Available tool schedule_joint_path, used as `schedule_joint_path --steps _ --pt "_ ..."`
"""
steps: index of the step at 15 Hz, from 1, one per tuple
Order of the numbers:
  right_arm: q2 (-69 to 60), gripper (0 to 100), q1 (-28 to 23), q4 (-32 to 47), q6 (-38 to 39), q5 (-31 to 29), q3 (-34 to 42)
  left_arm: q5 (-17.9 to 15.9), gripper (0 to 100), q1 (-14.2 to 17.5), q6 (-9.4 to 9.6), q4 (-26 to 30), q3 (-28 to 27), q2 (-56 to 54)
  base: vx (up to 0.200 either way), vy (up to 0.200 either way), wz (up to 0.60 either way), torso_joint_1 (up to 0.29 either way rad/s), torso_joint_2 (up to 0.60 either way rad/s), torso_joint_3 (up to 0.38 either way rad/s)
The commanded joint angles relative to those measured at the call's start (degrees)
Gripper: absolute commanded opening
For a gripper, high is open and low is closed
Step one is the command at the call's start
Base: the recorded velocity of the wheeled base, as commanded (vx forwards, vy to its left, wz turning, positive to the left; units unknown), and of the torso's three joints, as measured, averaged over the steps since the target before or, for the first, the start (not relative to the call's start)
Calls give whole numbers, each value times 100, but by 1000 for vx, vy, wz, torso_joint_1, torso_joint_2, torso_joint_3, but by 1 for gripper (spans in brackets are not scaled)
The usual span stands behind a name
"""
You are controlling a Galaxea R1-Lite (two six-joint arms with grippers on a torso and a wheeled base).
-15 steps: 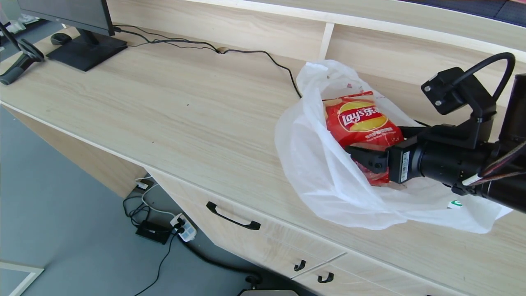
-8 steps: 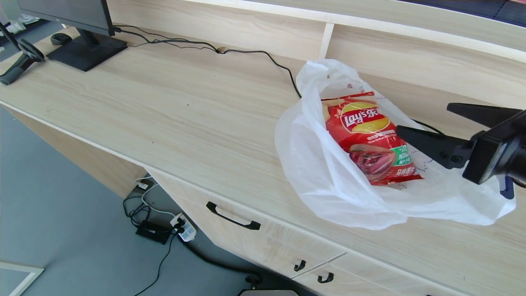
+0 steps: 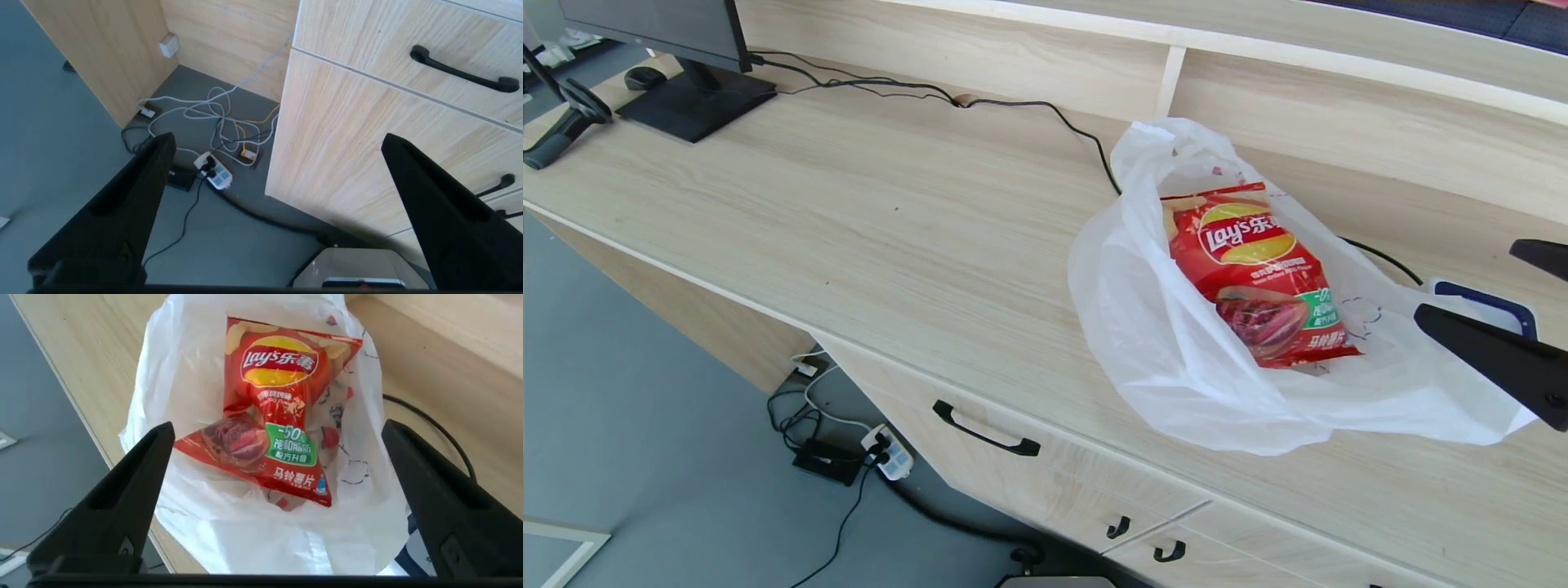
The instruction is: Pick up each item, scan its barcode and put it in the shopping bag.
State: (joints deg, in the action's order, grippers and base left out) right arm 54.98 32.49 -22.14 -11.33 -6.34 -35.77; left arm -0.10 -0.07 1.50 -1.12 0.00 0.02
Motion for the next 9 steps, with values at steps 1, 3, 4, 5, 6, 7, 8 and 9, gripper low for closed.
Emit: schedule_joint_path --steps 1,3,4,5,6,7,8,9 --pt "-49 100 -14 -10 8 168 8 1 100 -1 -1 -2 0 -2 0 0 0 0 0 0" --pt "-58 100 -14 -27 16 177 17 1 100 -1 -1 -2 0 -2 0 0 -600 2 2 2" --pt "-58 100 -14 -27 16 177 8 1 100 -1 -9 -2 0 -2 0 0 -600 -2 2 2" --pt "-75 100 -32 -19 16 177 35 1 100 -1 -9 -2 0 -2 0 0 -600 -12 -2 7" --pt "-75 100 -32 -27 8 177 44 1 100 7 -9 -2 0 -2 0 0 -600 12 2 2" --pt "-75 100 -41 -27 8 177 35 1 100 -1 -9 -2 0 -2 0 0 -600 7 7 2" --pt "-75 100 -41 -27 8 177 35 1 100 -1 -9 -2 0 -2 0 0 -600 2 -2 -2" --pt "-84 100 -41 -27 8 177 35 -8 100 -1 -1 -2 0 -2 0 0 -600 2 2 2"
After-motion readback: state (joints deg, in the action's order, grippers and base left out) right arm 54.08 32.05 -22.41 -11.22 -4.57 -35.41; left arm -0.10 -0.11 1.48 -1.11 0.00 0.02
